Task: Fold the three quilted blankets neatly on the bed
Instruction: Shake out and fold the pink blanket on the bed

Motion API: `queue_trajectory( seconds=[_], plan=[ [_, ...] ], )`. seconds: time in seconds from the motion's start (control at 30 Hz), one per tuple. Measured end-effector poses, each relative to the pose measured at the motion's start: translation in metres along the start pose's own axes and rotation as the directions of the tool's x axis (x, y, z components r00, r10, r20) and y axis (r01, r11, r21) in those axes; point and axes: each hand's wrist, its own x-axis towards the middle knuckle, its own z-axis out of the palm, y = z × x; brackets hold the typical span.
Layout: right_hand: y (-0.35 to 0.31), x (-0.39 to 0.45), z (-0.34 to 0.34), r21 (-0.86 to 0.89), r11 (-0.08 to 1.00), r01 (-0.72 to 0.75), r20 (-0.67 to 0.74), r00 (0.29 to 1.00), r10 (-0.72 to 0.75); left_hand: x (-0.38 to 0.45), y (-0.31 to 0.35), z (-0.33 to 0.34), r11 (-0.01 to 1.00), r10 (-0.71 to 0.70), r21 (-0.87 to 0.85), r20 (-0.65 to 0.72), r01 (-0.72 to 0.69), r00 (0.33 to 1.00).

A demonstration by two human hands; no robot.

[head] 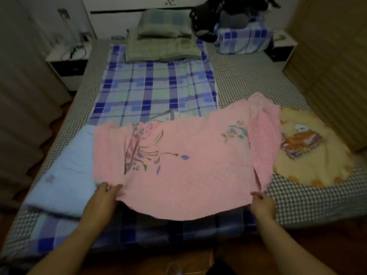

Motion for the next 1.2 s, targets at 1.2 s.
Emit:
queue_trajectory(
  seconds=[1.2],
  plan=[
    [-0.152,0.24,0.051,0.588,0.476,-0.654,0.689,0.713,0.128,0.045,0.225,0.03,0.98,-0.037,0.2,0.118,0.013,0.992]
  ],
)
